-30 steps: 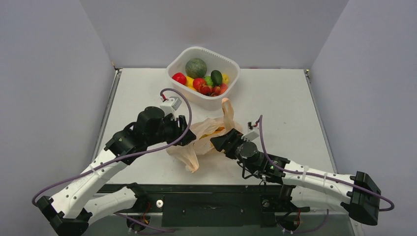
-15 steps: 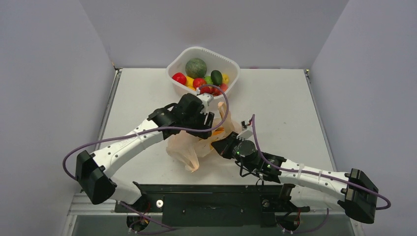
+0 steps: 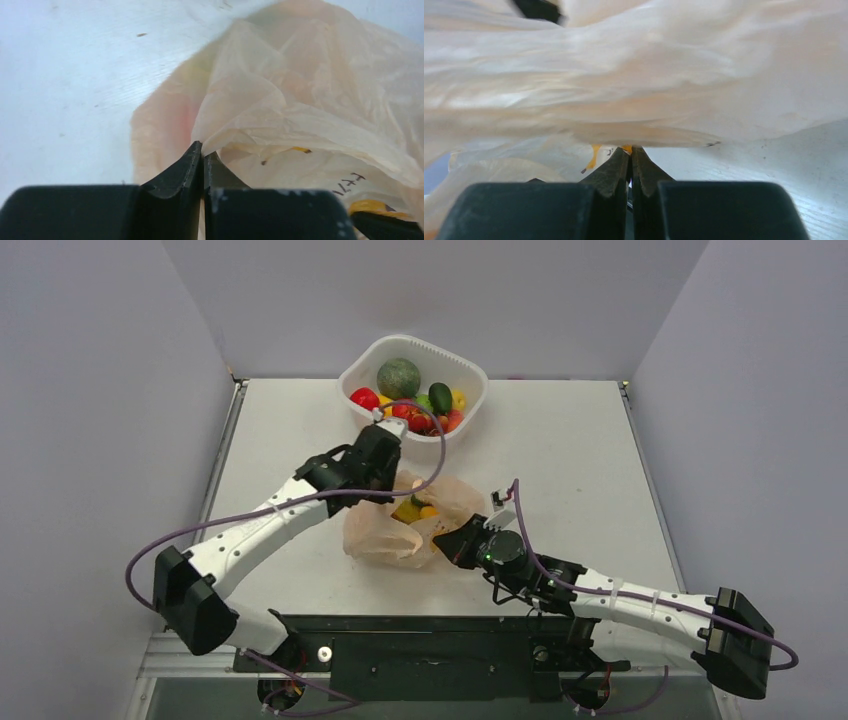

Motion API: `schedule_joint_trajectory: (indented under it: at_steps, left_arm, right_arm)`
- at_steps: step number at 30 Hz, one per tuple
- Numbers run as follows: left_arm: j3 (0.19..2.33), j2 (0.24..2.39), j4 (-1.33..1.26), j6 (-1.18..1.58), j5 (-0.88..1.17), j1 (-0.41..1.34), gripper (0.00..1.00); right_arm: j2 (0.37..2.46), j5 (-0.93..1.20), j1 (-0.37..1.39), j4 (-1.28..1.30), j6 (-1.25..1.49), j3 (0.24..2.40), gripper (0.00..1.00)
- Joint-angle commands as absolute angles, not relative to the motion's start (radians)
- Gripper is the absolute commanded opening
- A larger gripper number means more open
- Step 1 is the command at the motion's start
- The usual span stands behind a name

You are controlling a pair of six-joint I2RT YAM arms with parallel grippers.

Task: Take the fake fruits out of the plastic bag

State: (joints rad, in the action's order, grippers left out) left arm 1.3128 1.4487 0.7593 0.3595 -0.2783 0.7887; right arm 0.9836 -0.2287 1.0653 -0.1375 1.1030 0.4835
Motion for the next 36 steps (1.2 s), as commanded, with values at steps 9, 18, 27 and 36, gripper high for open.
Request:
schedule_joint_trajectory:
  at_steps: [9,18,27,36]
  left_arm:
    - [1.279,1.000,0.839,0.338,-0.264,0.287,0.00]
    - [1.192,0.882,0.798,0.371,-0.179,0.203,0.00]
    - [1.081,0.875,0.695,0.430,0.077,0.197,0.00]
    - [1.004,0.831,0.604,0.531,0.199,0.196,0.00]
  right_arm:
    - [1.034,-0.101,0.891,-0.049,0.930,0.596,0.00]
    - [1.179,-0.051,0.853,0.056,0.810,0.753,0.00]
    - [1.280,-0.064,0.829,0.155,0.660,0.773,0.00]
    - [1.046,-0.091,0.833,0.408,0.479,0.941,0.64]
